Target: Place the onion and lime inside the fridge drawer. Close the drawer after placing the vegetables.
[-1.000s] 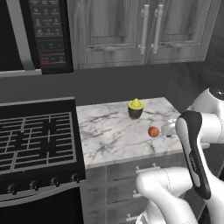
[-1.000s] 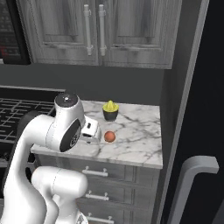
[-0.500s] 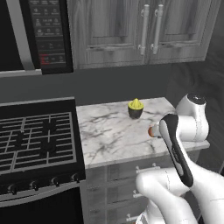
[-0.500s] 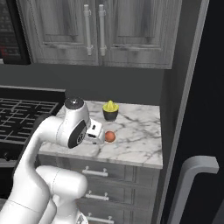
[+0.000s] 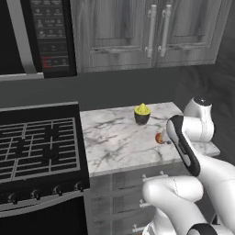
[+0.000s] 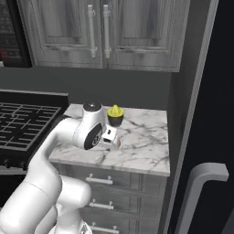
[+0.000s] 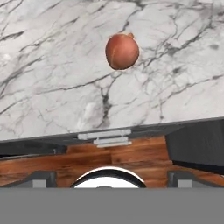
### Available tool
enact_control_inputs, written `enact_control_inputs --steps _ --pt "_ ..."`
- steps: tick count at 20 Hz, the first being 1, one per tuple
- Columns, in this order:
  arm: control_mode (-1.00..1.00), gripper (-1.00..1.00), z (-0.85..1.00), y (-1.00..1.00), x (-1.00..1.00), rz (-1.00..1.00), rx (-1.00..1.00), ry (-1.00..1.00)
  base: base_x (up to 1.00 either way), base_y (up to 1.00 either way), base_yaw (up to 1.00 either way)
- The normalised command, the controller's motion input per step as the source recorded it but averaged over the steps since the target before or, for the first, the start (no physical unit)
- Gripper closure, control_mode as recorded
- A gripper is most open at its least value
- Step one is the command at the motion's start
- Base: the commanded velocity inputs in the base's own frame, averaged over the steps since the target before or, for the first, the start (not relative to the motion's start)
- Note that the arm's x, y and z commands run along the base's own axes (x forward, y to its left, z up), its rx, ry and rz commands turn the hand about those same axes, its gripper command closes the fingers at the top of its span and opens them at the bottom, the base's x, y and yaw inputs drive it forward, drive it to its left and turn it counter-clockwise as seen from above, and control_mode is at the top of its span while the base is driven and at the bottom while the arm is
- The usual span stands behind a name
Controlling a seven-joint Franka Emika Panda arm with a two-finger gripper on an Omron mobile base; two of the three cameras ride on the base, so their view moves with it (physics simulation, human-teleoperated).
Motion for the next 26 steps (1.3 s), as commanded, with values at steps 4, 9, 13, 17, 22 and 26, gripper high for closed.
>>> enact_control_inputs --steps 4,9,13,17,22,26 --pt "-1.00 -1.00 -0.30 0.00 0.52 0.00 0.00 0.08 0.00 0.00 0.00" --pt "-1.00 -1.00 -0.25 0.00 0.50 0.00 0.00 0.03 0.00 0.00 0.00" --pt "-1.00 -1.00 -0.26 0.00 0.40 0.00 0.00 0.01 0.00 0.00 0.00" --pt "-1.00 -1.00 -0.32 0.00 0.37 0.00 0.00 0.00 0.00 0.00 0.00" --pt "-1.00 -1.00 -0.33 -0.02 0.24 0.00 0.00 0.00 0.00 0.00 0.00" --pt "-1.00 -1.00 -0.24 -0.09 0.31 0.00 0.00 0.01 0.00 0.00 0.00"
